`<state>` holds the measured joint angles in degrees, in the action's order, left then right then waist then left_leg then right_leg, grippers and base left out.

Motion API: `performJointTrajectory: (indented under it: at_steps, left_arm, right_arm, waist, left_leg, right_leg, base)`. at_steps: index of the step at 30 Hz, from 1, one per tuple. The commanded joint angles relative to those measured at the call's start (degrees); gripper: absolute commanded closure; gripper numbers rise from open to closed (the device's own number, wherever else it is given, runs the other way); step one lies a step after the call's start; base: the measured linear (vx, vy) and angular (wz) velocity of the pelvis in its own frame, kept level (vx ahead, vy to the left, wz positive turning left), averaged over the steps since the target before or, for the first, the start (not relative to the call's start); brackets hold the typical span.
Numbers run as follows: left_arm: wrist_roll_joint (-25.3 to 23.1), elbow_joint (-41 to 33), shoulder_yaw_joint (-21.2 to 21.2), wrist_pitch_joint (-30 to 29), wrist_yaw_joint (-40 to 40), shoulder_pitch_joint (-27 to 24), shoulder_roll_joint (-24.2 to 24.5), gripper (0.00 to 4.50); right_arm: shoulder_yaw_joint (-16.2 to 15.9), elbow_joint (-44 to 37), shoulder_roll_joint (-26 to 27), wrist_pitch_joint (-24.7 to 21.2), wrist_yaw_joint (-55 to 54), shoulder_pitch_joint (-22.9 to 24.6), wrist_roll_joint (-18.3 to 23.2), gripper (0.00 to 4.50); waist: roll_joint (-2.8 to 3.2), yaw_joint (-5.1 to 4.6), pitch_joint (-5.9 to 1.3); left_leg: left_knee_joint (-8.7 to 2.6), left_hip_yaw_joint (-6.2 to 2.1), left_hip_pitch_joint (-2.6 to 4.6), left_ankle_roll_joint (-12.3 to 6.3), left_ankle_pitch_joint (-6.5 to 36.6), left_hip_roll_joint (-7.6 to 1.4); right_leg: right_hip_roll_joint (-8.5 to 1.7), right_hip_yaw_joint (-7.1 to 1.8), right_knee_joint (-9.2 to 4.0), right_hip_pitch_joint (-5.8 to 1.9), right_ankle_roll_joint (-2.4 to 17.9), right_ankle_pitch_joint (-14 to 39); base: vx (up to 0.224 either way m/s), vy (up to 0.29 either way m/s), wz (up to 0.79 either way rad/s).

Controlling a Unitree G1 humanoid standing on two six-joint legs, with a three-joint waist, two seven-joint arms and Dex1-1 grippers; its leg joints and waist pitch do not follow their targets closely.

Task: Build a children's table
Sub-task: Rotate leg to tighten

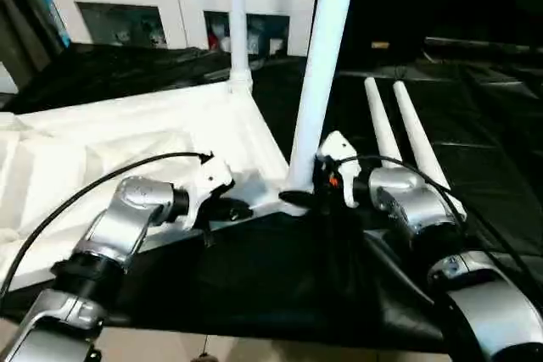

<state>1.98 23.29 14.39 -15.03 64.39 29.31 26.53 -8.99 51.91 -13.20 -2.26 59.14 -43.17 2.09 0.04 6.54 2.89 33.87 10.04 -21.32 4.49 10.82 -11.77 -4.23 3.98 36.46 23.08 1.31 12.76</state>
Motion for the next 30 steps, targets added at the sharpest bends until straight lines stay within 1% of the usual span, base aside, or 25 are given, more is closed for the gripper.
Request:
performJointTrajectory:
  at_steps: [1, 2, 3, 4, 6, 7, 8, 11, 12, 13, 14, 15, 17, 18, 19, 20, 21, 22, 23, 24, 25, 26, 28, 29, 30]
  left_arm:
    - [-0.2, -0.8, 1.8, -1.0, 2.0, -1.2, 0.2, 4.50]
    - [0.0, -1.2, 1.7, -1.3, 1.9, -1.4, 0.4, 4.50]
    - [0.0, -1.3, 1.6, -1.4, 1.9, -1.5, 0.5, 4.50]
    - [0.2, -1.8, 1.6, -1.7, 1.9, -1.7, 0.7, 4.50]
    - [0.4, -1.9, 1.4, -2.2, 1.8, -1.7, 0.6, 4.50]
    - [0.5, -1.9, 1.4, -2.2, 1.8, -1.7, 0.6, 4.50]
    - [0.5, -1.7, 1.4, -2.4, 1.6, -1.6, 0.4, 4.50]
    - [0.4, -0.2, 0.9, -3.6, -0.8, -0.8, -1.3, 4.50]
    - [0.1, 0.7, 0.7, -4.1, -2.6, -0.3, -2.1, 4.50]
    - [-0.5, 2.8, 0.2, -4.4, -5.6, 0.8, -3.6, 4.50]
    - [-0.9, 4.1, -0.1, -4.6, -7.6, 1.5, -4.6, 4.50]
    - [-2.3, 8.1, -1.1, -4.7, -14.4, 3.8, -7.5, 4.50]
    - [-2.9, 12.0, -2.5, -5.2, -21.0, 6.3, -10.6, 4.50]
    - [-3.0, 12.7, -2.7, -5.1, -22.0, 6.7, -11.1, 4.50]
    - [-3.3, 15.9, -3.3, -4.3, -26.3, 9.0, -13.9, 4.50]
    - [-3.3, 15.9, -3.3, -4.3, -26.3, 9.0, -13.9, 4.50]
    - [-3.4, 17.1, -3.4, -3.9, -27.5, 10.0, -15.0, 4.50]
    - [-3.8, 18.4, -3.1, -2.7, -28.6, 11.0, -16.4, 4.50]
    - [-4.2, 19.8, -2.6, -1.4, -29.1, 12.0, -17.5, 4.50]
    - [-4.3, 20.0, -2.6, -1.2, -29.1, 12.1, -17.6, 4.50]
    - [-4.5, 20.7, -2.1, -0.1, -28.7, 12.5, -18.0, 4.50]
    - [-4.8, 22.2, -1.6, 1.7, -27.9, 13.3, -18.4, 4.50]
    - [-4.9, 22.9, -1.4, 2.6, -27.4, 13.6, -18.5, 4.50]
    - [-4.9, 23.5, -1.2, 4.1, -26.7, 13.9, -18.5, 4.50]
    - [-4.8, 23.7, -1.2, 5.4, -26.3, 14.0, -18.4, 4.50]
  right_arm:
    - [-0.7, -1.2, -0.5, -0.6, 0.6, 0.3, -0.6, 0.53]
    - [-0.6, -1.2, -0.2, -0.7, 0.9, 0.3, -0.4, 0.65]
    - [-0.5, -1.2, -0.2, -0.8, 0.9, 0.3, -0.4, 0.65]
    - [-0.3, -1.3, 0.0, -0.9, 1.2, 0.3, -0.2, 0.91]
    - [0.1, -1.3, 0.4, -1.2, 1.4, 0.4, 0.3, 0.94]
    - [0.2, -1.3, 0.5, -1.2, 1.4, 0.4, 0.4, 1.12]
    - [0.5, -1.2, 0.8, -1.4, 1.1, 0.4, 0.8, 1.12]
    - [1.7, -0.1, 2.2, -2.9, -3.1, 0.5, 1.4, 1.45]
    - [2.3, 0.6, 2.9, -3.4, -5.6, 0.5, 1.4, 1.45]
    - [3.3, 2.1, 3.9, -3.7, -10.6, 0.2, 1.2, 1.64]
    - [4.0, 3.1, 4.6, -3.9, -13.8, 0.1, 1.0, 1.67]
    - [6.1, 5.5, 6.2, -5.3, -22.7, -0.4, 1.1, 1.67]
    - [8.4, 7.3, 7.8, -6.8, -31.2, -0.7, 1.9, 1.72]
    - [8.9, 7.5, 8.0, -6.9, -32.6, -0.8, 2.1, 1.73]
    - [12.0, 8.6, 9.7, -6.7, -39.4, -1.1, 4.2, 1.73]
    - [12.0, 8.6, 9.7, -6.7, -39.4, -1.1, 4.2, 1.73]
    - [13.6, 8.9, 10.5, -6.3, -42.0, -1.3, 5.3, 1.73]
    - [15.0, 9.0, 11.5, -5.8, -44.3, -1.6, 6.3, 1.74]
    - [15.6, 8.9, 12.5, -5.2, -45.8, -1.9, 6.2, 1.74]
    - [15.6, 8.9, 12.6, -5.2, -45.9, -1.9, 6.1, 1.74]
    - [14.6, 8.7, 13.0, -4.4, -46.0, -2.0, 4.8, 1.74]
    - [13.1, 8.7, 13.7, -2.9, -46.6, -2.5, 2.9, 1.74]
    - [12.8, 8.6, 14.1, -2.1, -46.5, -2.8, 2.8, 1.74]
    - [13.2, 8.3, 14.4, -1.2, -45.8, -2.9, 3.3, 1.39]
    - [13.9, 7.9, 14.5, -0.7, -45.4, -3.0, 4.1, 1.18]
  waist:
    - [-0.01, 0.17, -3.56]
    - [-0.12, 0.18, -3.63]
    - [-0.12, 0.19, -3.65]
    - [-0.22, 0.22, -3.71]
    - [-0.10, 0.23, -3.85]
    - [-0.10, 0.22, -3.87]
    - [-0.12, 0.17, -3.81]
    - [-0.10, 0.14, -3.77]
    - [-0.13, 0.10, -3.66]
    - [-0.10, -0.08, -3.54]
    - [-0.20, -0.04, -3.30]
    - [-0.01, -0.04, -3.27]
    - [-0.16, 0.00, -3.14]
    - [-0.21, 0.00, -3.15]
    - [0.36, 0.07, -3.16]
    - [0.16, 0.32, -3.32]
    - [0.14, 0.35, -3.43]
    - [0.46, 0.37, -3.47]
    - [0.68, 0.56, -3.64]
    - [0.51, 0.65, -3.70]
    - [0.84, 0.86, -3.84]
    - [0.81, 0.85, -3.82]
    - [0.65, 1.00, -3.93]
    - [0.65, 1.10, -3.88]
    - [0.63, 1.13, -3.81]
  left_leg:
    - [-3.78, -0.19, 0.65, -2.61, 6.9, -1.84]
    - [-3.75, -0.21, 0.65, -2.48, 6.6, -1.78]
    - [-3.74, -0.21, 0.65, -2.49, 6.3, -1.79]
    - [-3.66, -0.20, 0.57, -2.66, 5.4, -1.71]
    - [-3.48, -0.19, 0.52, -3.18, 4.0, -1.65]
    - [-3.46, -0.19, 0.50, -3.39, 3.6, -1.64]
    - [-3.44, -0.16, 0.47, -3.63, 3.6, -1.58]
    - [-3.47, -0.13, 0.52, -3.44, 4.4, -1.60]
    - [-3.61, -0.24, 0.51, -2.98, 4.6, -1.63]
    - [-3.72, -0.15, 0.71, -2.25, 5.9, -1.51]
    - [-4.00, -0.24, 0.91, -1.04, 7.7, -1.44]
    - [-4.11, -0.31, 1.04, -0.28, 8.5, -1.50]
    - [-4.36, -0.33, 1.61, 1.49, 11.7, -1.38]
    - [-4.37, -0.34, 1.60, 1.59, 12.0, -1.35]
    - [-4.42, -0.40, 1.34, 1.73, 12.0, -1.33]
    - [-4.42, -0.38, 1.70, 2.01, 12.5, -1.45]
    - [-4.42, -0.48, 1.47, 2.00, 11.9, -1.40]
    - [-4.39, -0.39, 1.31, 1.67, 11.4, -1.35]
    - [-4.33, -0.51, 1.29, 1.71, 11.0, -1.34]
    - [-4.26, -0.47, 1.12, 1.53, 10.4, -1.28]
    - [-4.13, -0.54, 0.96, 1.34, 9.1, -1.25]
    - [-4.04, -0.48, 0.83, 0.92, 8.6, -1.15]
    - [-4.02, -0.44, 0.85, 0.81, 8.3, -1.14]
    - [-4.01, -0.44, 0.74, 0.43, 8.3, -1.15]
    - [-4.02, -0.41, 0.75, 0.30, 8.5, -1.11]
  right_leg:
    - [-4.13, -2.77, -3.65, -3.32, 14.5, 1.0]
    - [-4.16, -2.80, -3.59, -3.39, 14.3, 0.9]
    - [-4.16, -2.83, -3.55, -3.38, 14.3, 0.6]
    - [-4.12, -2.83, -3.43, -3.42, 14.3, -0.4]
    - [-3.99, -2.76, -3.16, -3.39, 14.6, -2.7]
    - [-3.96, -2.73, -3.11, -3.39, 14.7, -3.3]
    - [-3.95, -2.73, -3.16, -3.40, 14.9, -3.6]
    - [-3.99, -2.75, -3.29, -3.40, 14.8, -2.2]
    - [-4.07, -2.78, -3.38, -3.35, 14.6, -1.3]
    - [-4.01, -2.91, -3.67, -3.08, 14.2, 0.8]
    - [-4.15, -2.98, -4.21, -3.07, 13.5, 4.4]
    - [-4.19, -3.04, -4.31, -3.02, 13.1, 6.0]
    - [-4.29, -3.18, -5.04, -2.74, 11.4, 12.1]
    - [-4.25, -3.19, -5.10, -2.75, 11.1, 12.7]
    - [-4.29, -3.20, -5.21, -2.77, 10.4, 12.7]
    - [-4.31, -3.24, -5.28, -2.56, 10.1, 12.1]
    - [-4.31, -3.21, -5.05, -2.83, 10.1, 10.9]
    - [-4.17, -3.21, -5.02, -2.68, 10.1, 8.7]
    - [-4.07, -3.09, -4.76, -2.87, 10.1, 7.0]
    - [-4.10, -3.08, -4.74, -2.97, 10.1, 5.9]
    - [-4.13, -3.03, -4.32, -3.18, 10.4, 3.2]
    - [-3.99, -2.94, -4.38, -3.13, 10.5, 1.7]
    - [-4.05, -2.94, -4.22, -3.34, 10.8, 0.8]
    - [-4.14, -2.94, -4.26, -3.40, 10.8, 0.8]
    - [-4.12, -2.94, -4.36, -3.35, 10.8, 1.3]
  base:
    - [0.000, 0.000, 0.00]
    - [0.000, 0.000, 0.00]
    - [0.000, 0.000, 0.00]
    - [0.000, 0.000, 0.00]
    - [0.000, 0.000, 0.00]
    - [0.000, 0.000, 0.00]
    - [0.000, 0.000, 0.00]
    - [0.000, 0.000, 0.00]
    - [0.000, 0.000, 0.00]
    - [0.000, 0.000, 0.00]
    - [0.000, 0.000, 0.00]
    - [0.000, 0.000, 0.00]
    - [0.000, 0.000, 0.00]
    - [0.000, 0.000, 0.00]
    - [0.000, 0.000, 0.00]
    - [0.000, 0.000, 0.00]
    - [0.000, 0.000, 0.00]
    - [0.000, 0.000, 0.00]
    - [0.000, 0.000, 0.00]
    - [0.000, 0.000, 0.00]
    - [0.000, 0.000, 0.00]
    - [0.000, 0.000, 0.00]
    - [0.000, 0.000, 0.00]
    - [0.000, 0.000, 0.00]
    - [0.000, 0.000, 0.00]
